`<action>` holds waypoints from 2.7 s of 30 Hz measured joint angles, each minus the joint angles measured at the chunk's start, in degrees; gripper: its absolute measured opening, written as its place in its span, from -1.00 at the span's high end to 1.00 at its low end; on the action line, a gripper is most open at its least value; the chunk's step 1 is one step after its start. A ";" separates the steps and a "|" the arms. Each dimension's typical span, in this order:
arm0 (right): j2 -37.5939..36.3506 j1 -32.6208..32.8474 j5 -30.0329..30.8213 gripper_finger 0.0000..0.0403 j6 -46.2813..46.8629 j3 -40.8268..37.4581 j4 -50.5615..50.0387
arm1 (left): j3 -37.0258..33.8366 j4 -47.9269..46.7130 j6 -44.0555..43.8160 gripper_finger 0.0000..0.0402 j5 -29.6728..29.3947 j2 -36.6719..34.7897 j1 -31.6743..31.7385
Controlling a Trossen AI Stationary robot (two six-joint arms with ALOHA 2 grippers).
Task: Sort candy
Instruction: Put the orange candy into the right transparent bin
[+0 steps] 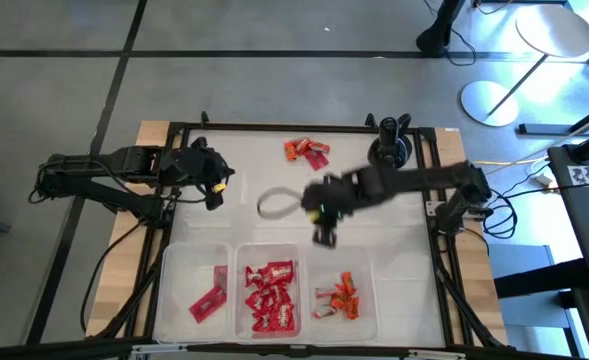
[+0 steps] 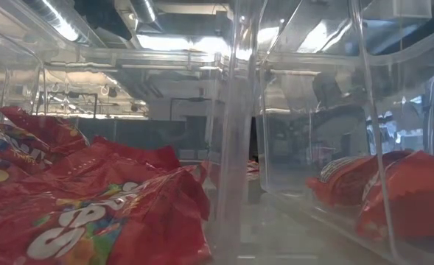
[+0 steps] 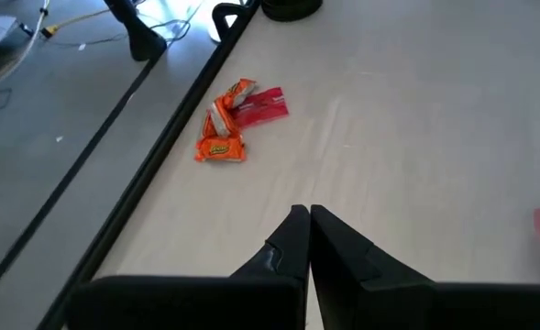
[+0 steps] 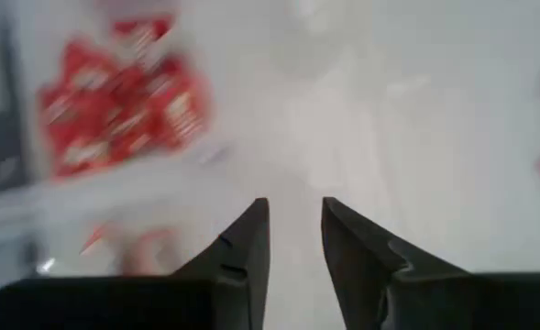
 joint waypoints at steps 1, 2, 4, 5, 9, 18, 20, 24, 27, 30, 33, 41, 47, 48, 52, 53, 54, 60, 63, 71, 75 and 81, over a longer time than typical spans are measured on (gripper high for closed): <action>0.02 -1.86 0.92 0.54 -1.35 0.65 0.34 | 0.00 -0.02 -0.64 0.98 0.02 0.00 0.00; 0.02 -3.80 1.72 0.56 -2.31 0.93 1.23 | 0.00 -0.11 -1.14 0.98 0.00 0.00 0.00; 0.03 -7.72 2.59 0.61 -3.02 0.94 3.43 | 0.00 -0.71 -2.11 0.98 0.01 0.00 0.00; 0.29 -9.72 2.59 0.63 -3.05 0.94 4.07 | 0.00 -1.30 -2.37 0.98 0.02 0.00 0.00; 2.68 -17.14 2.59 0.70 -1.32 0.94 6.91 | 0.00 -2.27 -5.25 0.98 0.02 0.00 0.00; 9.82 -26.27 0.98 0.72 7.36 0.92 17.34 | 0.00 -2.55 -11.15 0.98 0.02 0.00 0.00; 10.51 -27.35 -0.22 0.67 9.44 0.90 19.06 | 0.00 -2.59 -12.62 0.98 0.02 0.00 0.00; 10.64 -29.30 -3.37 0.48 9.71 0.90 20.44 | 0.00 -2.57 -14.16 0.98 0.01 0.00 0.00; 10.64 -30.96 -3.67 0.28 9.46 0.90 18.08 | 0.00 -2.57 -14.57 0.98 0.02 0.00 0.00; 10.64 -33.13 -4.66 0.08 9.32 0.90 13.91 | 0.00 -2.57 -14.68 0.98 0.02 0.00 0.00; 10.91 -34.88 -3.51 -0.07 7.57 0.90 11.46 | 0.00 -2.55 -14.68 0.98 0.02 0.00 0.00; 10.95 -34.96 0.40 -0.17 7.47 0.90 10.46 | 0.00 -2.57 -15.00 0.98 0.00 0.00 0.00; 10.48 -30.08 3.22 0.11 4.82 0.90 10.36 | 0.00 -1.17 -14.78 0.98 0.00 0.60 0.33; 10.09 -29.26 3.44 0.23 4.70 0.90 9.90 | 0.00 -0.22 -15.55 0.98 0.01 0.93 0.81; 7.79 -26.36 3.36 0.83 4.57 0.87 9.82 | 0.02 2.97 -11.69 0.94 3.02 3.19 4.42; 6.77 -25.82 3.22 0.91 4.55 0.86 10.00 | 0.09 4.40 -10.37 0.89 4.91 4.07 5.90; 5.76 -25.26 3.09 0.94 4.60 0.85 10.04 | 0.11 5.48 -9.08 0.83 6.64 5.11 7.53; -1.20 -22.04 3.18 0.88 4.65 0.85 5.30 | 0.11 10.21 -6.73 0.23 15.25 13.25 18.86; -4.31 -18.42 3.37 0.96 4.72 0.83 2.38 | 0.11 17.35 -6.94 -0.04 22.87 17.52 23.08; -14.47 -6.55 4.62 0.97 6.86 -6.70 3.27 | 11.56 20.82 -5.34 -0.33 25.57 31.61 26.12; -19.63 -2.12 6.24 0.98 6.79 -14.08 9.57 | 20.19 17.86 -5.10 -0.35 25.50 39.55 26.28; -25.07 1.00 9.55 0.97 8.25 -23.52 17.87 | 30.05 12.52 -8.92 -0.35 18.65 52.27 26.24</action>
